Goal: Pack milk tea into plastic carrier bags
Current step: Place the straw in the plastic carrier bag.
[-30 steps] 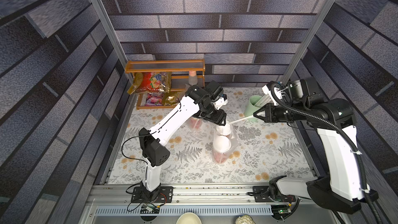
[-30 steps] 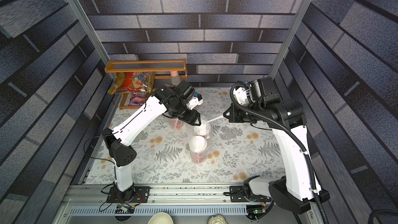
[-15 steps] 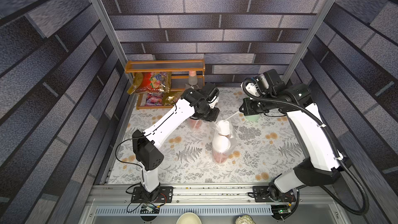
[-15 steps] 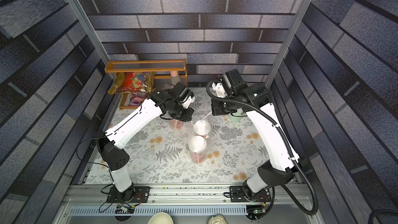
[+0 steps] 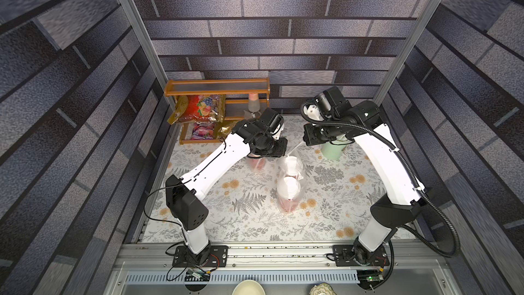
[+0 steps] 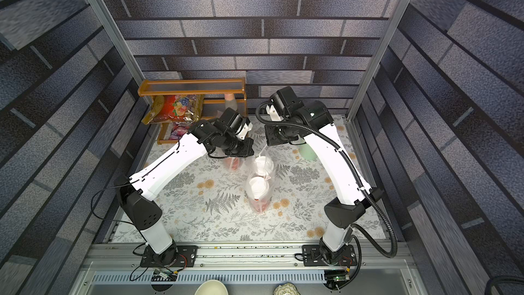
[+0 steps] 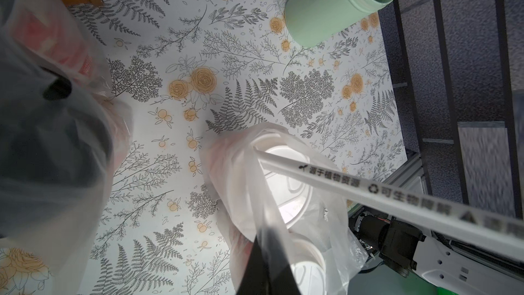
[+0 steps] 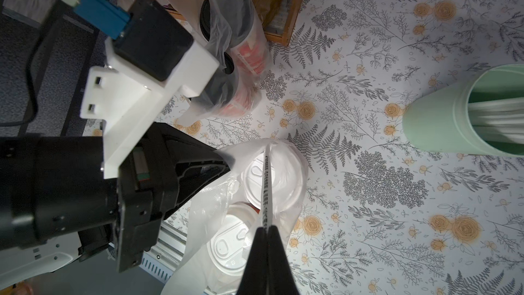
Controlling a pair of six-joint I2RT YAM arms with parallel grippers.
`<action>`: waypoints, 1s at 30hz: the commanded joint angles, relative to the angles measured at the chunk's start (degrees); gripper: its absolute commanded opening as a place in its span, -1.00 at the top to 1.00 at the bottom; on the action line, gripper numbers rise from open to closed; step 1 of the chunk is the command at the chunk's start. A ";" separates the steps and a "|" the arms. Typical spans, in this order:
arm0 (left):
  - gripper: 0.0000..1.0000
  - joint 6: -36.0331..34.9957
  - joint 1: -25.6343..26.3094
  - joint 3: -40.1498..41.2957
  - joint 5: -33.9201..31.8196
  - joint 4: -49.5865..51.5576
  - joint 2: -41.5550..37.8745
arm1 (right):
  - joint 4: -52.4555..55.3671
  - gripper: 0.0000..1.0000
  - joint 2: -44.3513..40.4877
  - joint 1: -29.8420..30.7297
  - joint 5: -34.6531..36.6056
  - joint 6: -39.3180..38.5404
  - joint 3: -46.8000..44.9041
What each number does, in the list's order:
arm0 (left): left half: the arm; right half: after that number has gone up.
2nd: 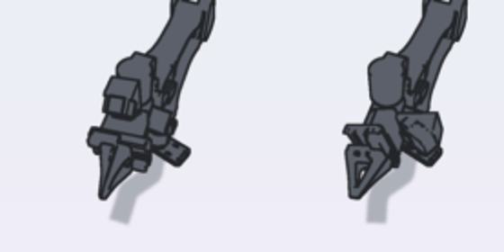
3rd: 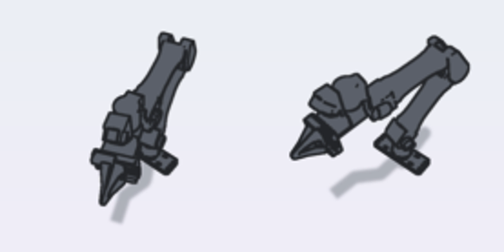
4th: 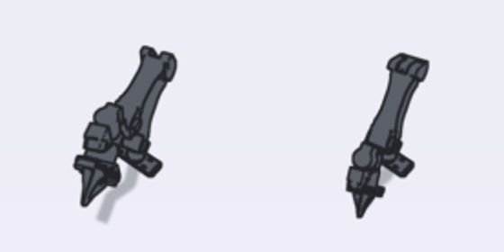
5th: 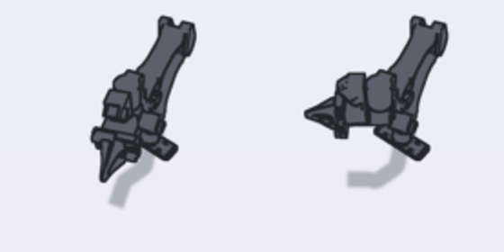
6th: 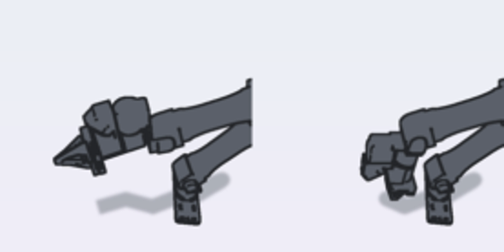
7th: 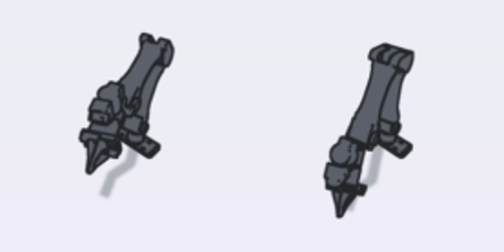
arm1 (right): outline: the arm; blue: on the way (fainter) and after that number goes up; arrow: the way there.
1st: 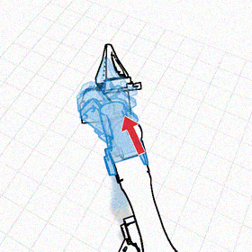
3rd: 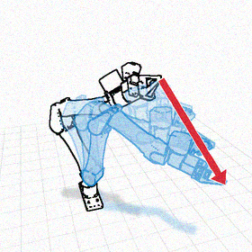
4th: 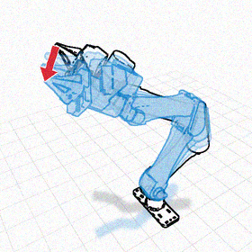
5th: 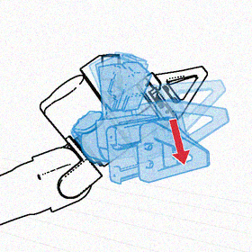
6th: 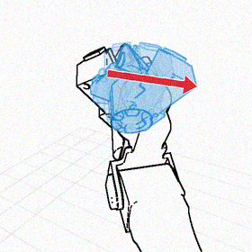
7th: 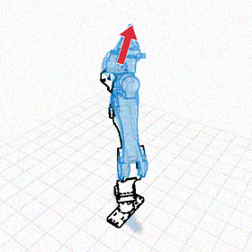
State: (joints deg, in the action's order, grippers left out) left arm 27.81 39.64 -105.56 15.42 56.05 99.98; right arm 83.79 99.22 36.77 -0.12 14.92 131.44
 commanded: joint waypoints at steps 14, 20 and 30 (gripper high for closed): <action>0.80 2.02 -0.81 -0.35 -0.69 -0.94 -0.72 | 5.50 1.00 -5.11 1.84 -3.39 -0.33 -0.84; 0.91 2.21 -0.81 -0.60 -0.59 -1.04 -1.11 | 2.57 1.00 -2.52 2.33 -4.31 -0.01 0.17; 0.98 1.92 -0.08 -0.91 0.66 -1.12 -1.13 | 0.95 1.00 6.02 2.43 4.96 -0.38 6.88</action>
State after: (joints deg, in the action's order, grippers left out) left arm 30.11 39.29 -105.58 15.22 55.18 99.98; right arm 84.71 103.83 38.79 0.56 14.92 136.05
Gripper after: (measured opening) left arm 0.041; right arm 0.047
